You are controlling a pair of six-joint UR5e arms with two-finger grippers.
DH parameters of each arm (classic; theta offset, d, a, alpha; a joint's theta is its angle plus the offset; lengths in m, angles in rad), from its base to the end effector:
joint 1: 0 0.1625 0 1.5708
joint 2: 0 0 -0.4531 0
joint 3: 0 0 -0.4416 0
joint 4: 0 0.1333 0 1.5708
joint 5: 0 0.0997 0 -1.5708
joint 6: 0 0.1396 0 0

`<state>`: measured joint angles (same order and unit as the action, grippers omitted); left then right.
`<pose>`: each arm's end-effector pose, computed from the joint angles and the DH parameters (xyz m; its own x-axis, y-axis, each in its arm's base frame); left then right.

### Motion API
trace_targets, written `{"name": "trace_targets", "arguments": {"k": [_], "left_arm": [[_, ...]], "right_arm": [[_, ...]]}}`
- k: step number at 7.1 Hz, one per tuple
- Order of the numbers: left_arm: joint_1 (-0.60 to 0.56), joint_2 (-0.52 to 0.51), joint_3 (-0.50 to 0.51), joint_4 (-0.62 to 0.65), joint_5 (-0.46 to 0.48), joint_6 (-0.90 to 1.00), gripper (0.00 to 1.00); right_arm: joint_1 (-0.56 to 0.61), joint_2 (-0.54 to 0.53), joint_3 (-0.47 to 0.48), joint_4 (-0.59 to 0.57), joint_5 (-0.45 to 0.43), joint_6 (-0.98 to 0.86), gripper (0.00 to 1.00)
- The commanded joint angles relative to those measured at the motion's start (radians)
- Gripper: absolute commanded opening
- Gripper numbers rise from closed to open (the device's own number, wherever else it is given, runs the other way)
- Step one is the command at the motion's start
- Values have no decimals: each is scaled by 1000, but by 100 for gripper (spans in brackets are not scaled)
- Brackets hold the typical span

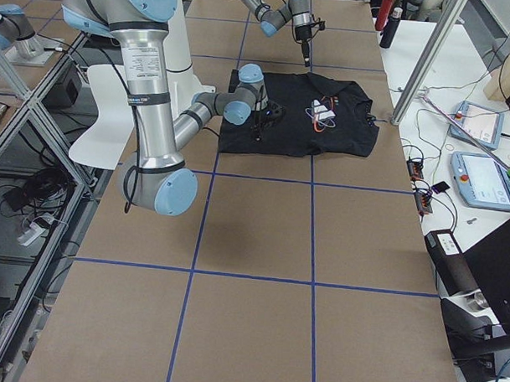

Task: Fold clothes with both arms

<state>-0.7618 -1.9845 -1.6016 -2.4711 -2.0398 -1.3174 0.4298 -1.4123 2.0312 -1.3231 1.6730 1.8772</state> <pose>0.4758 -0.5509 0.3182 0.2314 0.0883 -0.9688 0.2468 0.9580 0.1463 -0.4973 -0.3589 0.3677 0.4574 0.5397 0.7067 -0.5053 0.8117 -0.2929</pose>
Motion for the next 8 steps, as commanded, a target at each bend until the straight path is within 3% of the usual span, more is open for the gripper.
{"name": "trace_targets", "arguments": {"k": [1,2,4,8], "left_arm": [[28,102,-128,26,1,-57,99],[33,101,-129,44,4,-57,99],[33,101,-127,46,15,-60,99],[68,102,-129,53,72,-62,99]], "right_arm": [[-214,-108,63,2,-140,223,89],[-267,-156,119,2,-150,233,88],[-302,-212,130,4,-142,249,85],[-321,-209,123,2,-151,275,80]]}}
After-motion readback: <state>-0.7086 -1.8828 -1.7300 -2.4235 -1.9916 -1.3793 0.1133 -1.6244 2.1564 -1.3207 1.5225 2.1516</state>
